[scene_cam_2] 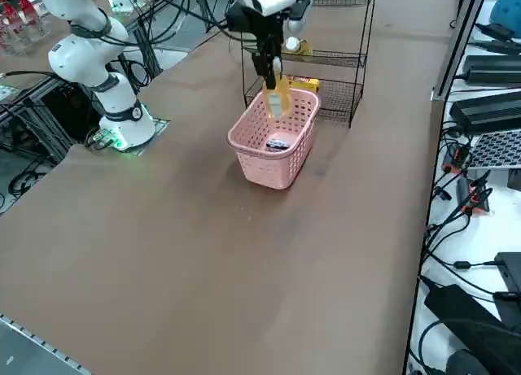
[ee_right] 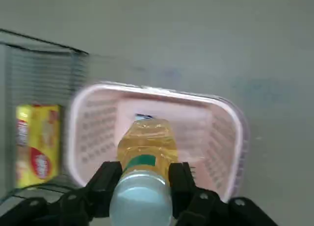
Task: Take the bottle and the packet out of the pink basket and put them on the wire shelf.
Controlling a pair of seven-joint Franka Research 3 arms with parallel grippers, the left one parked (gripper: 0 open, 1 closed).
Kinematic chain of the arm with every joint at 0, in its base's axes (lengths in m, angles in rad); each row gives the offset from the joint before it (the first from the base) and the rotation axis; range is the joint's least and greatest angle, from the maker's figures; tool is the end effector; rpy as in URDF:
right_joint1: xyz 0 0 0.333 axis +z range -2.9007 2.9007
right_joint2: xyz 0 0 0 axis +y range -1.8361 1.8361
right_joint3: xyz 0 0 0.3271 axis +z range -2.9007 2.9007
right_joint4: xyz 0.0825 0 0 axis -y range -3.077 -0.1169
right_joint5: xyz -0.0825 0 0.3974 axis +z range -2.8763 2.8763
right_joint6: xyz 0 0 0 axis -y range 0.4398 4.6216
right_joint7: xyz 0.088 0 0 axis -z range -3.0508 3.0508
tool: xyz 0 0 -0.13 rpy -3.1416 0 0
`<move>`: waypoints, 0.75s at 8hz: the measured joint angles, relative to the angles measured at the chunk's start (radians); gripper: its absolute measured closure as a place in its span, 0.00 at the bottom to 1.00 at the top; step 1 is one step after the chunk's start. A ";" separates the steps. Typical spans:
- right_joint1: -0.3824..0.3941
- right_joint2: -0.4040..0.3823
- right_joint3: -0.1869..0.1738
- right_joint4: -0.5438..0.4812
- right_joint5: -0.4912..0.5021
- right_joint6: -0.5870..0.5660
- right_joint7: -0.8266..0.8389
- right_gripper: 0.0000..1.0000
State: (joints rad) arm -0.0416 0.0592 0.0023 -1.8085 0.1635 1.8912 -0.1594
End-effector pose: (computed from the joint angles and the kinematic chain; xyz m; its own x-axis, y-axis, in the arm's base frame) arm 0.5974 -0.0079 0.4906 0.9968 0.0669 0.0440 0.0728 -0.9859 -0.1507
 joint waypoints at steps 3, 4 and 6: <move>0.000 0.022 -0.001 0.066 0.164 -0.013 0.058 0.45; 0.000 0.035 -0.001 0.089 0.223 -0.012 0.064 0.45; 0.001 0.066 0.001 0.125 0.321 -0.009 0.069 0.45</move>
State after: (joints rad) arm -0.0410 0.1251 0.0034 -1.6835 0.4842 1.8823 -0.0904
